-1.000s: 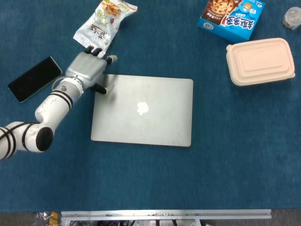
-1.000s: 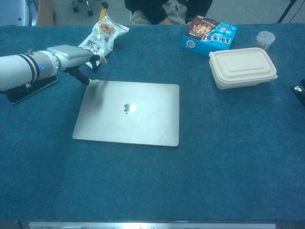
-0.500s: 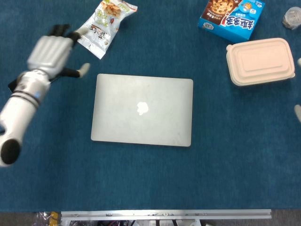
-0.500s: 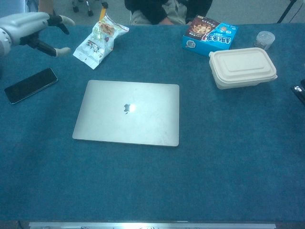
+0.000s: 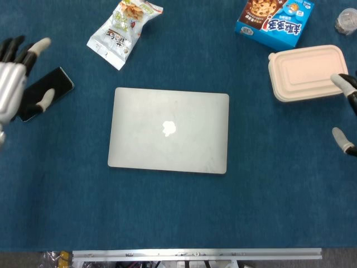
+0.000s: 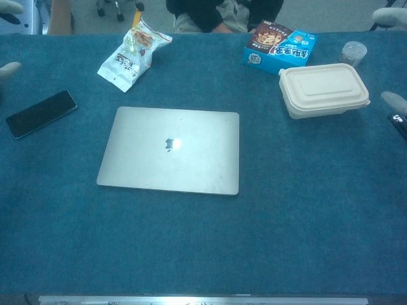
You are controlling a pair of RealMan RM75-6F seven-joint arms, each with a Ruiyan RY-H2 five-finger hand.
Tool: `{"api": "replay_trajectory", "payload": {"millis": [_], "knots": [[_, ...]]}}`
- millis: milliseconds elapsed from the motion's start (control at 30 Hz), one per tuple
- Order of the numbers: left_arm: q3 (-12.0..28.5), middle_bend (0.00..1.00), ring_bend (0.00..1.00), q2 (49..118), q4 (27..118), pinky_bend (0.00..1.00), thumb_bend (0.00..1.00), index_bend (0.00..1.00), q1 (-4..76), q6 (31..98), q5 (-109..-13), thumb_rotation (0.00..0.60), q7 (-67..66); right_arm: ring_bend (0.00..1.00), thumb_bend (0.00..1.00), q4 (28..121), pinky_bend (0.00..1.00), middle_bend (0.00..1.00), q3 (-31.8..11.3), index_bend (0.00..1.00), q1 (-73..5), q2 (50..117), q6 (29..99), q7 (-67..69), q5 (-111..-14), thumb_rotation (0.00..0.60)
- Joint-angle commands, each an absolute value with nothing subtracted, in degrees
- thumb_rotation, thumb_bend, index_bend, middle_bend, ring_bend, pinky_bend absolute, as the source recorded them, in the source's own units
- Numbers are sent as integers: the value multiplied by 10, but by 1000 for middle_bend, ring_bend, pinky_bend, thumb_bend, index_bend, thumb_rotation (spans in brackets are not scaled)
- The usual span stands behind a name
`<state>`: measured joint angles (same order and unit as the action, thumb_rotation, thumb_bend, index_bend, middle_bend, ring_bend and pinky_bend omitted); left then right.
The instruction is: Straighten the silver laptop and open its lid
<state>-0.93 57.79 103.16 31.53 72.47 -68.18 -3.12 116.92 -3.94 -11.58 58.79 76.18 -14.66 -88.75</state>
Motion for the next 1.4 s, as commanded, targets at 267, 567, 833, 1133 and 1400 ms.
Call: {"api": "replay_trajectory", "payload": {"millis": [267,567,833,1133,1400], "knots": [[-42,162,0,558,1015,0,342,93,215,795,-745,600,9,31,303,1177,105,113,-36,75,-142,612,720,-168,-879,600],[-46,163,0,531,1018,0,342,93,166,830,-787,600,22,26,272,1184,105,106,-36,66,-195,671,650,-198,-874,600],[-36,159,0,511,1020,0,342,93,142,838,-792,600,31,16,224,1177,105,103,-52,65,-258,754,575,-251,-826,600],[-31,155,0,500,1017,0,342,93,124,832,-804,600,22,5,216,1141,105,86,-53,59,-316,868,535,-345,-746,600],[-24,150,0,486,1014,0,342,93,115,827,-815,600,22,2,219,1080,105,78,-54,40,-354,960,534,-407,-697,600]]}}
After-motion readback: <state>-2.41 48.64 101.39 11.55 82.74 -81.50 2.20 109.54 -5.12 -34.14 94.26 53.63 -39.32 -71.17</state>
